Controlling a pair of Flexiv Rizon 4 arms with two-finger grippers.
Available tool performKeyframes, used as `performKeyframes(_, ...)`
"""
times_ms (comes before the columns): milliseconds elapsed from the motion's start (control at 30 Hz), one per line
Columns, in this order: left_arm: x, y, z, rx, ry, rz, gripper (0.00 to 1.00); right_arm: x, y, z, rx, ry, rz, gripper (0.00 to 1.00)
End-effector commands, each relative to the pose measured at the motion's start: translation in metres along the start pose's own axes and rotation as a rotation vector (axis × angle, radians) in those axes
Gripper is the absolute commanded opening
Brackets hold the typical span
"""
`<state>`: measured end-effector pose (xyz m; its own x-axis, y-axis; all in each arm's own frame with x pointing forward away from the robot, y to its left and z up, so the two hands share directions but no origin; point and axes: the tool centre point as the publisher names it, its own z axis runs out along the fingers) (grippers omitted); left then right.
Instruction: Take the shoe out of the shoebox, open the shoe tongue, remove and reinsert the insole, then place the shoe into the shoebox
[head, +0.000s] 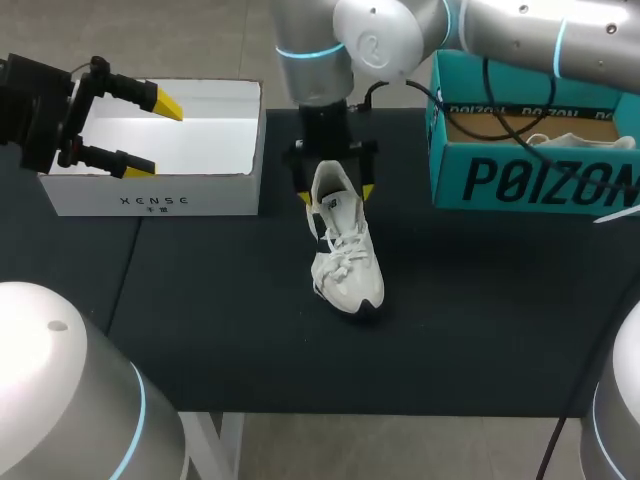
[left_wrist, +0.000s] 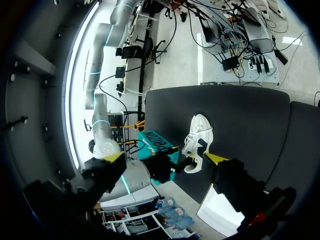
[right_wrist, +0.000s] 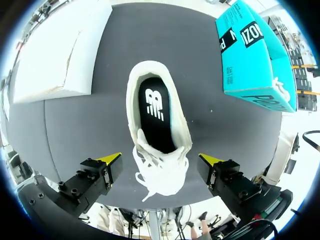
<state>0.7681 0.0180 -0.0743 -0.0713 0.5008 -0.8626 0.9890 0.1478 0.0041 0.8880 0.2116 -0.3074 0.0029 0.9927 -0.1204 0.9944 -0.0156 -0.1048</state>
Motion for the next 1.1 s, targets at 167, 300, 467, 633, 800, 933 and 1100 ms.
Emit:
performKeyframes(167,0.0,0.001,0.0,0.002,0.003,0.001,1.0,-0.008,-0.01,0.007,-0.039,0.039,0.003,0.0)
performKeyframes(300,0.0,0.001,0.0,0.002,0.003,0.001,1.0,-0.009,-0.008,0.019,-0.028,0.052,0.014,0.0)
performKeyframes(467,0.0,0.001,0.0,0.002,0.003,0.001,1.0,-0.007,0.0,0.031,-0.018,0.04,0.007,0.0)
performKeyframes(633,0.0,0.001,0.0,0.002,0.003,0.001,1.0,-0.002,0.012,0.035,-0.014,0.023,-0.004,0.0)
performKeyframes(800,0.0,0.001,0.0,0.002,0.003,0.001,1.0,0.002,0.021,0.043,0.004,0.008,-0.008,0.0)
performKeyframes(933,0.0,0.001,0.0,0.002,0.003,0.001,1.0,0.0,0.022,0.048,0.012,-0.004,-0.011,0.0)
performKeyframes(1100,0.0,0.001,0.0,0.002,0.003,0.001,1.0,-0.011,0.013,0.022,-0.043,0.046,-0.026,0.0)
